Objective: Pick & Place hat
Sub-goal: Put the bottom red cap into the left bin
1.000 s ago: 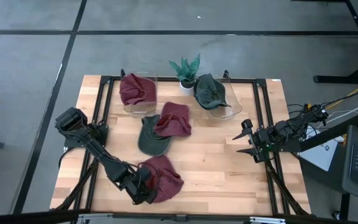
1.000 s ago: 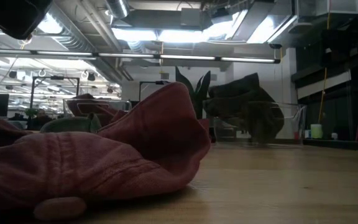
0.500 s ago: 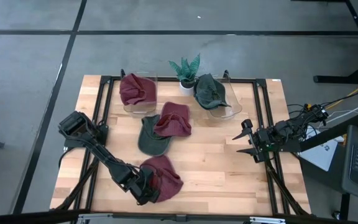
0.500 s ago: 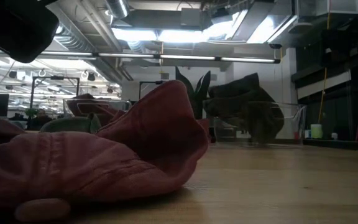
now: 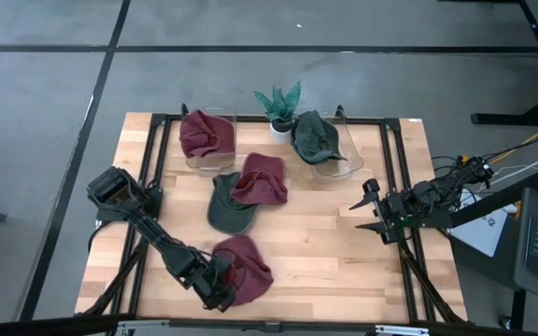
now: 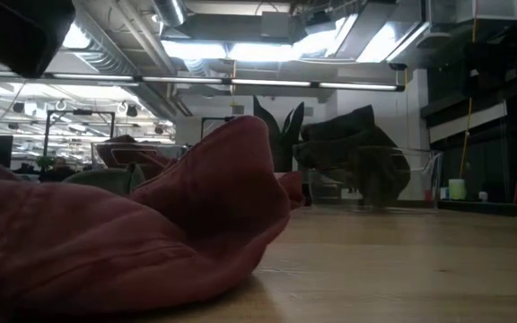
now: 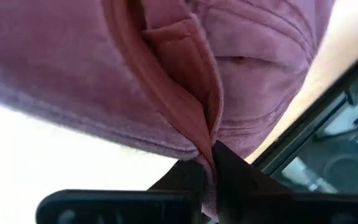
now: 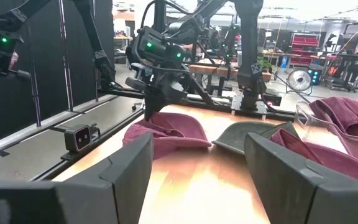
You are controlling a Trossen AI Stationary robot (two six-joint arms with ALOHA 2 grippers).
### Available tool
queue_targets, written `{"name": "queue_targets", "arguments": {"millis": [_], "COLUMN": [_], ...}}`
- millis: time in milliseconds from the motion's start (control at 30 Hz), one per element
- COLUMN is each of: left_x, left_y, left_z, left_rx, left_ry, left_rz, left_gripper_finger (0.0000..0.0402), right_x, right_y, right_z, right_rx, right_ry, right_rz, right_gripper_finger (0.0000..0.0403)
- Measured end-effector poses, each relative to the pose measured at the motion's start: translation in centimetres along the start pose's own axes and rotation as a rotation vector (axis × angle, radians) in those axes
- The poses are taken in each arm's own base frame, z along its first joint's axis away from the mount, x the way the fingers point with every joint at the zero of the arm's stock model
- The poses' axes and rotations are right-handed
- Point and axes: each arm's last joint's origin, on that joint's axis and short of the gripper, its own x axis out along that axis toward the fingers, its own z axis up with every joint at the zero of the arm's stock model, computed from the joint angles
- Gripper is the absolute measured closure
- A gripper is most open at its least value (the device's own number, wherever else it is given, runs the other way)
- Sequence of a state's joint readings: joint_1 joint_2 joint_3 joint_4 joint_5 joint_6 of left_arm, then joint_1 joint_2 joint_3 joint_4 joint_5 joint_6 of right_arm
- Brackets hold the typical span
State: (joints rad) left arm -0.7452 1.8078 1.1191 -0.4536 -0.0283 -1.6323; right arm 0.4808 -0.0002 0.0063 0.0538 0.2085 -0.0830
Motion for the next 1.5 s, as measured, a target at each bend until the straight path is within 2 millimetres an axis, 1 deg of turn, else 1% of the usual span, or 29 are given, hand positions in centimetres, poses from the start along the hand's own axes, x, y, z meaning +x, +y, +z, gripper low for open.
{"name": "queue_targets", "arguments": {"millis": [133,233,467,600,733,867,1000,1233,1367,1433,1500], "left_x": [-0.7,-1.9,-5.2,-6.7,-7.7,-8.3,-8.8,-9.2,-9.3,-9.3,-9.3], "left_y": [0.2,0.8,2.8,3.8,4.3,4.7,5.0,5.0,5.0,5.1,5.1], "left_z": [-0.3,-0.5,-0.3,0.0,0.3,0.6,0.9,1.0,1.1,1.4,1.6], "left_rx": [0.174,0.318,0.781,1.028,1.253,1.39,1.383,1.222,1.056,0.926,0.758], "left_ry": [0.009,0.016,0.076,0.091,0.066,0.036,0.0,-0.065,-0.106,-0.132,-0.152], "left_rz": [0.01,0.063,0.219,0.317,0.385,0.46,0.512,0.498,0.489,0.487,0.465], "left_gripper_finger": [0.0392,0.0393,0.0392,0.0385,0.0374,0.0357,0.0328,0.025,0.0204,0.0186,0.0173], "right_x": [0.0,0.0,0.0,0.0,0.0,0.0,0.0,0.0,0.0,0.0,0.0], "right_y": [0.0,0.0,0.0,0.0,0.0,0.0,0.0,0.0,0.0,0.0,0.0], "right_z": [0.0,0.0,0.0,0.0,0.0,0.0,0.0,0.0,0.0,0.0,0.0], "right_rx": [0.0,0.0,0.0,0.0,0.0,0.0,0.0,0.0,0.0,0.0,0.0], "right_ry": [0.0,0.0,0.0,0.0,0.0,0.0,0.0,0.0,0.0,0.0,0.0], "right_rz": [0.0,0.0,0.0,0.0,0.0,0.0,0.0,0.0,0.0,0.0,0.0], "right_gripper_finger": [0.015,0.015,0.015,0.015,0.015,0.015,0.015,0.015,0.015,0.015,0.015]}}
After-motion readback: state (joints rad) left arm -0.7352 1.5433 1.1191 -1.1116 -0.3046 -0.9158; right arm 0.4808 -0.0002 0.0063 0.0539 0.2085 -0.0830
